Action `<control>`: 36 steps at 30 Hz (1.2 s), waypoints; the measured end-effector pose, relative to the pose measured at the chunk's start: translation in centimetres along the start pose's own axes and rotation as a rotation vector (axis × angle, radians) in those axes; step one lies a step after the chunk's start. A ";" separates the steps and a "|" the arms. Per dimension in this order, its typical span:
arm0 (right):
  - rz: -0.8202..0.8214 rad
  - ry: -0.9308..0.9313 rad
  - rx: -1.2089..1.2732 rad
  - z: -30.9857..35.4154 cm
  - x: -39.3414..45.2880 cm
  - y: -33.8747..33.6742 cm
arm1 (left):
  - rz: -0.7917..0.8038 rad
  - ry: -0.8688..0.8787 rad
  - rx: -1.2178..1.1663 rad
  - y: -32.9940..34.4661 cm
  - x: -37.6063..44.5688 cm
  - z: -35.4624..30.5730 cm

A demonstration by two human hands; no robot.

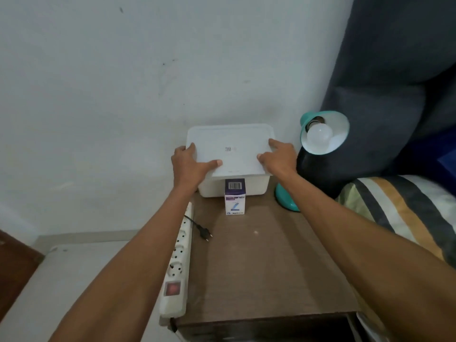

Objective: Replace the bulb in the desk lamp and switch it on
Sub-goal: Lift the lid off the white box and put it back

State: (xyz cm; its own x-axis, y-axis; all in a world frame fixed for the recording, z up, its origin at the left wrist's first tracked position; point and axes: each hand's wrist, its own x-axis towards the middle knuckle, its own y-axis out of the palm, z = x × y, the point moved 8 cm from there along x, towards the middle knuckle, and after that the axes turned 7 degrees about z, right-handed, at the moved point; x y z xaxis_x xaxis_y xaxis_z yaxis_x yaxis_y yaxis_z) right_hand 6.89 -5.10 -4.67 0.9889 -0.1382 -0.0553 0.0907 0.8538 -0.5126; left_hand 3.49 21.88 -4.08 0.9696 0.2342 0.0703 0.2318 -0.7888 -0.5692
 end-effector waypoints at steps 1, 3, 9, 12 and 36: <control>0.003 0.001 -0.015 0.0 1.1 0.3 | -0.003 0.003 0.008 0.2 1.2 0.0; 0.018 -0.004 -0.055 0.1 3.0 1.0 | 0.007 -0.001 0.034 0.6 3.4 0.3; 0.027 -0.026 -0.288 -0.3 6.3 2.8 | 0.057 -0.072 0.102 2.4 6.9 1.4; 0.029 -0.020 -0.355 -0.9 6.7 3.4 | 0.041 -0.092 0.085 3.2 7.4 2.4; -0.009 -0.560 -0.411 5.5 -4.7 10.1 | 0.025 0.075 0.185 -1.9 -2.4 10.6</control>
State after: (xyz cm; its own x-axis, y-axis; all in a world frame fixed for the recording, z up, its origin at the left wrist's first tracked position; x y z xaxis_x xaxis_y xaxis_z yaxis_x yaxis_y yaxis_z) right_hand 3.83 6.97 -4.85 0.9103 0.2296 0.3445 0.1567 0.5792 -0.8000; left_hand -0.06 28.83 -11.83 0.9796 0.1673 0.1117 0.1963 -0.6745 -0.7117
